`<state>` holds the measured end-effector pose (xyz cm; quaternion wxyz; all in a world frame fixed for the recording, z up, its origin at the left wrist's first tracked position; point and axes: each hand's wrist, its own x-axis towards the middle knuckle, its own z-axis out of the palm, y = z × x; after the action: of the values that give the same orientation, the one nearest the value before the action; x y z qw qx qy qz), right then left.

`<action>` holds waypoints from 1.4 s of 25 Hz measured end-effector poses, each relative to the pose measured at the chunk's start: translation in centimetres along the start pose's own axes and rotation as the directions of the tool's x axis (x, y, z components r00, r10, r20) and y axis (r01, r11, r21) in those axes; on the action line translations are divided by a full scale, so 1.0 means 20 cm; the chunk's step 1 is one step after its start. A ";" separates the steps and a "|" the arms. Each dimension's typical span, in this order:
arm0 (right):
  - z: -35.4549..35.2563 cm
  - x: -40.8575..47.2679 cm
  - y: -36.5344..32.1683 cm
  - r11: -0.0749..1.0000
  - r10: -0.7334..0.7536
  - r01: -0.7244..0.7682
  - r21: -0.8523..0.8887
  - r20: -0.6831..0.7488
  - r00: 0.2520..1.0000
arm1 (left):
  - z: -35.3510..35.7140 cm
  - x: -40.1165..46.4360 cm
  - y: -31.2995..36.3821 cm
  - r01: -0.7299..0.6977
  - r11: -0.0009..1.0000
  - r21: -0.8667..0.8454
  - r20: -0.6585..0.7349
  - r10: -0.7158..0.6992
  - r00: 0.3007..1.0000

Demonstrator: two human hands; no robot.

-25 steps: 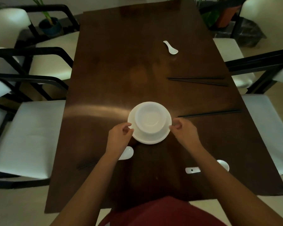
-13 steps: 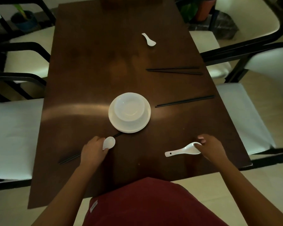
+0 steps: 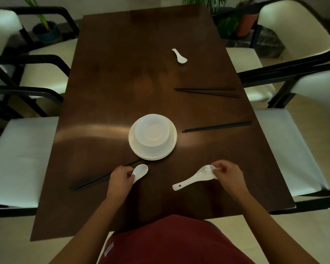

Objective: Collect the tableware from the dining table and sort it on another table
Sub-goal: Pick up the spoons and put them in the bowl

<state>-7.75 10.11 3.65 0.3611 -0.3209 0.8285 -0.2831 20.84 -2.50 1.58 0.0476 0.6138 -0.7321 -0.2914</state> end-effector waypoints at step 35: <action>-0.08 0.34 -0.80 0.947 -0.294 0.290 0.138 0.011 0.956 | -0.36 0.22 0.59 0.168 0.735 -0.657 0.338 0.088 0.937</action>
<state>-7.43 -4.69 12.83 0.3492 -0.4190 0.7451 -0.3838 12.59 -8.45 12.03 0.1312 0.5086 -0.5588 -0.6417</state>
